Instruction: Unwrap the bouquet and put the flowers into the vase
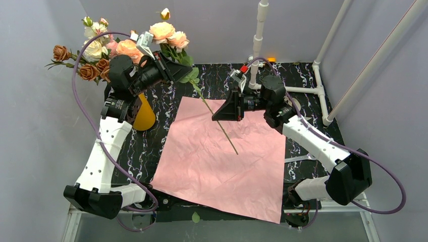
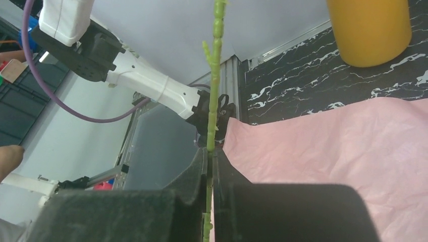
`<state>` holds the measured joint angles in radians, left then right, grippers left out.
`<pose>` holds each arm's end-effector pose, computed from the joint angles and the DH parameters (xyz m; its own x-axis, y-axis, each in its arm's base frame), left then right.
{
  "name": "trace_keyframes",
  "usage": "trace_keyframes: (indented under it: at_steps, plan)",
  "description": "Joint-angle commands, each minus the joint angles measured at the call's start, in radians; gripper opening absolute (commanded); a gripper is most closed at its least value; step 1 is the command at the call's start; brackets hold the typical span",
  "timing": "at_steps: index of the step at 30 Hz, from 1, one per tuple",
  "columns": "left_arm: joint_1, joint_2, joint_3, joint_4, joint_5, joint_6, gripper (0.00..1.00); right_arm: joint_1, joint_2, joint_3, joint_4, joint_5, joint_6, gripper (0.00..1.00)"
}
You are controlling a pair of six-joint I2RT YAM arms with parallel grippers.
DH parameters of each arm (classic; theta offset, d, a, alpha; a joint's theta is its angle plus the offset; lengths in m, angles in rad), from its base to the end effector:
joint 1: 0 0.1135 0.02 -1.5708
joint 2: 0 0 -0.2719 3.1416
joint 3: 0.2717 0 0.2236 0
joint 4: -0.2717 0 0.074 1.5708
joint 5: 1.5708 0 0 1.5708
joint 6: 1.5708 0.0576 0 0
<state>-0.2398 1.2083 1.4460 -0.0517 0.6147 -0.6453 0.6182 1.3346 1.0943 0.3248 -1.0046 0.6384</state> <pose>0.2231 -0.0887 0.4992 -0.3043 -0.4314 -0.8493 0.7029 0.5000 -0.5059 0.2036 0.2044 0.3937 -0.5384 0.0094 -0.8426 -0.8410 -0.0695 0.5366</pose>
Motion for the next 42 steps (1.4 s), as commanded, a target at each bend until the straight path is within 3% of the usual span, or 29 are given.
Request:
trace_keyframes:
  at_steps: [1, 3, 5, 8, 13, 22, 25, 42]
  plan:
    - [-0.003, -0.034, 0.096, -0.117, -0.004, 0.138, 0.00, 0.011, -0.024, 0.029, -0.048, -0.034, -0.122, 0.28]
    - [-0.003, -0.056, 0.154, -0.219, 0.006, 0.243, 0.00, 0.010, -0.029, 0.033, -0.093, -0.029, -0.175, 0.57]
    - [-0.003, -0.094, 0.201, -0.324, -0.023, 0.349, 0.00, 0.011, -0.035, 0.031, -0.127, -0.024, -0.201, 0.76]
    - [-0.003, -0.181, 0.230, -0.432, -0.124, 0.475, 0.00, 0.011, -0.038, 0.034, -0.181, 0.000, -0.245, 0.89]
    - [0.015, -0.357, 0.180, -0.496, -0.311, 0.596, 0.00, 0.010, -0.038, 0.031, -0.185, 0.014, -0.262, 0.98]
    - [0.201, -0.549, 0.216, -0.457, -0.571, 0.632, 0.00, 0.009, -0.040, 0.025, -0.205, 0.065, -0.283, 0.98]
    - [0.204, -0.508, 0.273, -0.430, -0.663, 0.690, 0.00, 0.011, -0.040, 0.026, -0.204, 0.075, -0.284, 0.98]
    - [0.204, -0.224, 0.475, -0.238, -0.691, 0.752, 0.00, 0.010, -0.052, 0.016, -0.230, 0.116, -0.322, 0.99]
